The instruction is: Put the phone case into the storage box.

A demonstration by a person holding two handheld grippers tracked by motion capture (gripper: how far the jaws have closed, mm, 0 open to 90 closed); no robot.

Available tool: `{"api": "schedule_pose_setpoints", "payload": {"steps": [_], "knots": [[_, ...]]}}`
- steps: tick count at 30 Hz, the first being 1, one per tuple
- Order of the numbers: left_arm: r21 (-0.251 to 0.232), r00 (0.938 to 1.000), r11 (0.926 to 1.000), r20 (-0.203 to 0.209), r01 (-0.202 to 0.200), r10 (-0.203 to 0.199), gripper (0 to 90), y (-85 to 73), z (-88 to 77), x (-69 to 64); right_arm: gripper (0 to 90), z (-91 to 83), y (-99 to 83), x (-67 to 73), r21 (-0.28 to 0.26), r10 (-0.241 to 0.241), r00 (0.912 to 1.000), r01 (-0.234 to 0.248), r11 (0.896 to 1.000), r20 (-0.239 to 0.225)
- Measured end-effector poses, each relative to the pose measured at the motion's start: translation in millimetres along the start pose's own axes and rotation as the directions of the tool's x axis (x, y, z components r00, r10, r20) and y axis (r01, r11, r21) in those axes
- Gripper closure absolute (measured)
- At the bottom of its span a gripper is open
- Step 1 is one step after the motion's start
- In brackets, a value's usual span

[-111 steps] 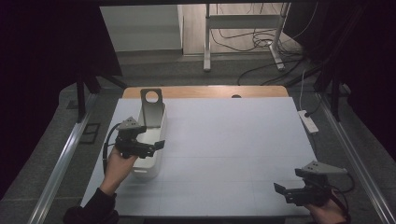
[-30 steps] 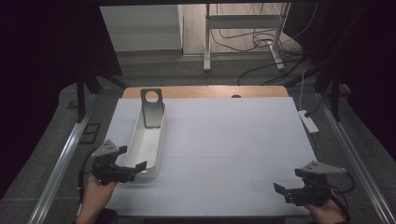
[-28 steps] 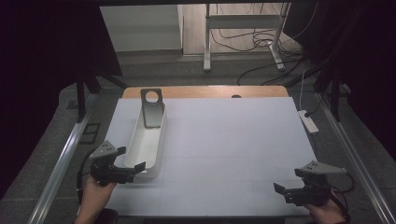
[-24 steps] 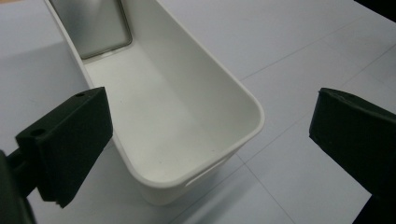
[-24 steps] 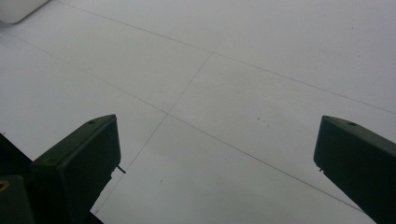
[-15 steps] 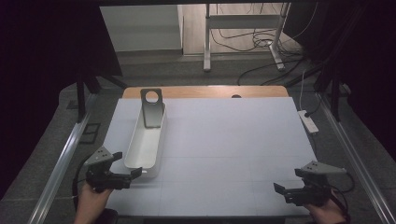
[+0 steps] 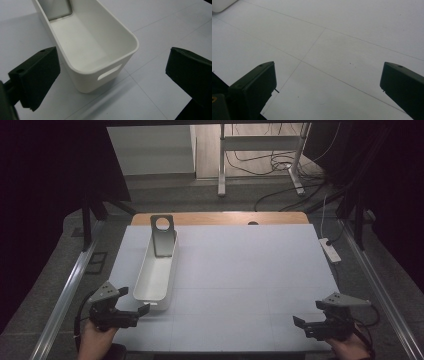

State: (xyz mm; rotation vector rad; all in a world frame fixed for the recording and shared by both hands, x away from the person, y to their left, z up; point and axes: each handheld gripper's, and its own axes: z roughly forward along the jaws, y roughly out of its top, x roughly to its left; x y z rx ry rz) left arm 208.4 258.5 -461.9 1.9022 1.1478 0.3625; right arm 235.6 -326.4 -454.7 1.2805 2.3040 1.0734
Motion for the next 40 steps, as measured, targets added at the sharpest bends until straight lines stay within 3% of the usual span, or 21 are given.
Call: {"api": "schedule_pose_setpoints", "payload": {"steps": [30,40], "knots": [[-0.008,1.0000,1.0000,0.006,0.003,-0.003,0.0,-19.3,-10.5,-5.3,0.9,0.6,0.2,0.1,0.002,0.007,1.0000,-0.007,1.000,0.003],[-0.005,0.9997,0.9997,0.013,0.022,-0.022,0.7,-19.5,-10.0,-3.8,1.0,1.2,0.3,-0.7,0.007,0.005,1.0000,-0.005,1.000,0.003]]}}
